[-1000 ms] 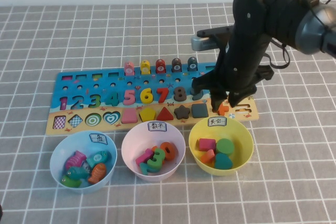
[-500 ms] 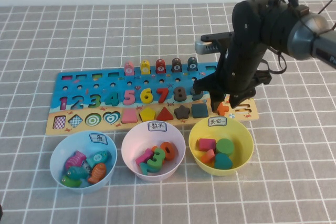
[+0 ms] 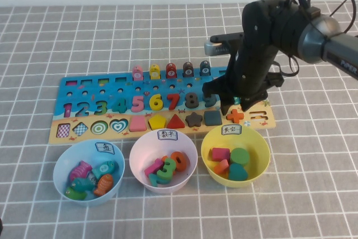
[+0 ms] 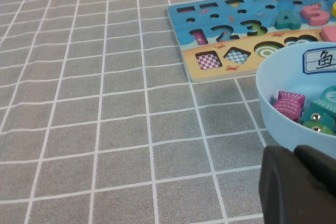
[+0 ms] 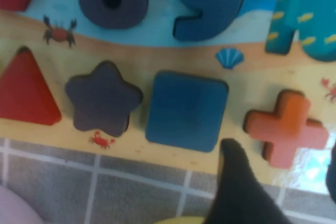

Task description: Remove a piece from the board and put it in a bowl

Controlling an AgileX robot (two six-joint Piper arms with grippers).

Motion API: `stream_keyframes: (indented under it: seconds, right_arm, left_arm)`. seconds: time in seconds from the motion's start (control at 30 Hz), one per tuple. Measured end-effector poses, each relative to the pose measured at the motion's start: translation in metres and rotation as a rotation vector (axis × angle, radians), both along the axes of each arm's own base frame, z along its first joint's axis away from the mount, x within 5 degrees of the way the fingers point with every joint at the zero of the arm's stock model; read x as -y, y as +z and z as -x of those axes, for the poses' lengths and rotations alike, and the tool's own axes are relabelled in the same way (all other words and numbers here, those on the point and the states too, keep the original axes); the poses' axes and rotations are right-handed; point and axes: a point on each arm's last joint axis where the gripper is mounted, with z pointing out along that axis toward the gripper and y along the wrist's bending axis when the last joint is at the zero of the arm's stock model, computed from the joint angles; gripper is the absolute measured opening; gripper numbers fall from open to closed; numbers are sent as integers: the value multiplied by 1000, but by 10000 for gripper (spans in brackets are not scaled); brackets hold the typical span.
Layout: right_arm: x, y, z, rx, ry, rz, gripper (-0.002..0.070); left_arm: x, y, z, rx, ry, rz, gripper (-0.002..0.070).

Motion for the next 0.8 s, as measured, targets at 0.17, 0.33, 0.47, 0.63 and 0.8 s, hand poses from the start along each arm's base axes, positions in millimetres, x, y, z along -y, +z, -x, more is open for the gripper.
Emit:
stream_keyframes:
  seconds: [0.17,0.33,0.47,0.63,0.8]
  right_arm:
    - [3,3,0,-7,3,26,398]
    - [6,3,-1,-16,-2,33,424]
    - [6,3,-1,-12,-2,32,425]
    - [5,4,-3,14,-3,18,426]
    - [4,-3,-5,4,-3,24,426]
  left_arm:
    - [0,0,0,0,0,0,2]
    - [0,0,0,0,0,0,2]
    - [0,0,0,0,0,0,2]
    - [0,0,0,0,0,0,2]
    - [0,0,0,0,0,0,2]
